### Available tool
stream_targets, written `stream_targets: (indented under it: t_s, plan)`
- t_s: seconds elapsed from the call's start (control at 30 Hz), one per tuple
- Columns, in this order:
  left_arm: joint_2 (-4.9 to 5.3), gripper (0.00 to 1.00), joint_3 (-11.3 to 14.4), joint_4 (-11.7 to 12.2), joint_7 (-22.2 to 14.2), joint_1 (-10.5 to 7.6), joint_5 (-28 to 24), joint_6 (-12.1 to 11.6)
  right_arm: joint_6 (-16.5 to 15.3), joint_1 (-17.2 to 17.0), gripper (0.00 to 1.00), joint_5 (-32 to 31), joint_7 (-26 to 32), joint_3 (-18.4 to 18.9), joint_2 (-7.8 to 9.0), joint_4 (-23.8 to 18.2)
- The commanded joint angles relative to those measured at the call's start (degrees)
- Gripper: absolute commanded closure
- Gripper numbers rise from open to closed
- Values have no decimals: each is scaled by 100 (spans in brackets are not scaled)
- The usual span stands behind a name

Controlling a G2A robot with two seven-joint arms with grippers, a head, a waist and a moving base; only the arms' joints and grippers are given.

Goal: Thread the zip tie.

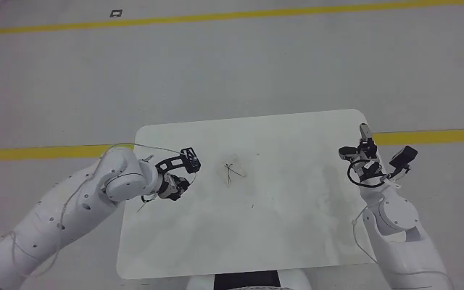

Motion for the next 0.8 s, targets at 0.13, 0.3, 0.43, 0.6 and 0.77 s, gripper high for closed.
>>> stream_targets:
  t_s: [0.13, 0.3, 0.43, 0.6, 0.77]
  plan:
    - [-8, 100, 46, 59, 155, 33, -116, 0, 0, 0, 0, 0, 0, 0, 0, 0]
    - [-2, 100, 202, 237, 144, -138, -880, 0, 0, 0, 0, 0, 0, 0, 0, 0]
    - [59, 100, 365, 411, 453, -296, -1324, 0, 0, 0, 0, 0, 0, 0, 0, 0]
    - [161, 100, 620, 593, 819, -457, -1823, 0, 0, 0, 0, 0, 0, 0, 0, 0]
    - [229, 100, 958, 715, 1316, -579, -1969, 0, 0, 0, 0, 0, 0, 0, 0, 0]
